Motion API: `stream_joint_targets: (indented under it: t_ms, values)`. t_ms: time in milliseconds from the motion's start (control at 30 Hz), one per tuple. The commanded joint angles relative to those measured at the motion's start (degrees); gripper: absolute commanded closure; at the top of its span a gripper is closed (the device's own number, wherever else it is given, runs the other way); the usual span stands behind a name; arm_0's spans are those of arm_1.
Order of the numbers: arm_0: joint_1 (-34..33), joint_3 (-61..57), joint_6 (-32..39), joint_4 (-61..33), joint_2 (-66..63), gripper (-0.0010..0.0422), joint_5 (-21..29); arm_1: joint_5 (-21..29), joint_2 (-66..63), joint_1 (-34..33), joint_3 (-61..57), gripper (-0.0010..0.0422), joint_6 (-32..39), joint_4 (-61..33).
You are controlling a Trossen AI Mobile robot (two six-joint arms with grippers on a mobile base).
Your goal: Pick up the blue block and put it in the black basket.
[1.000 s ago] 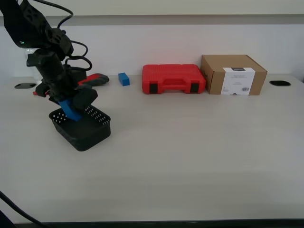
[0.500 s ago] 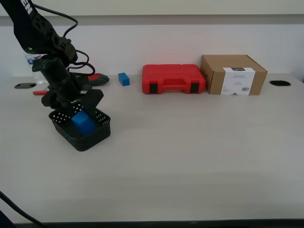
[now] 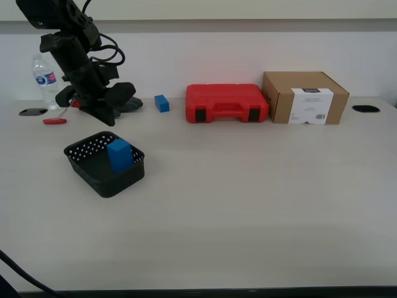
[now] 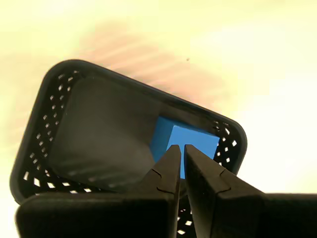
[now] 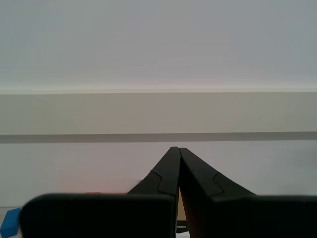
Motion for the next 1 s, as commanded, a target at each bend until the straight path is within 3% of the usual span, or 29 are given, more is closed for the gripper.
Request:
stream_joint_targets:
  t_ms: [33,1000]
  values:
    - [0.0,0.1,0.0,0.2,0.0,0.0413,-0.1,-3.8,0.2,-0.9,-0.2,0.0416,2.1,0.2]
    - [0.0,0.1,0.0,0.2,0.0,0.0413,-0.1,-4.6,0.1,-2.8,-0.2,0.0415,2.7,2.6]
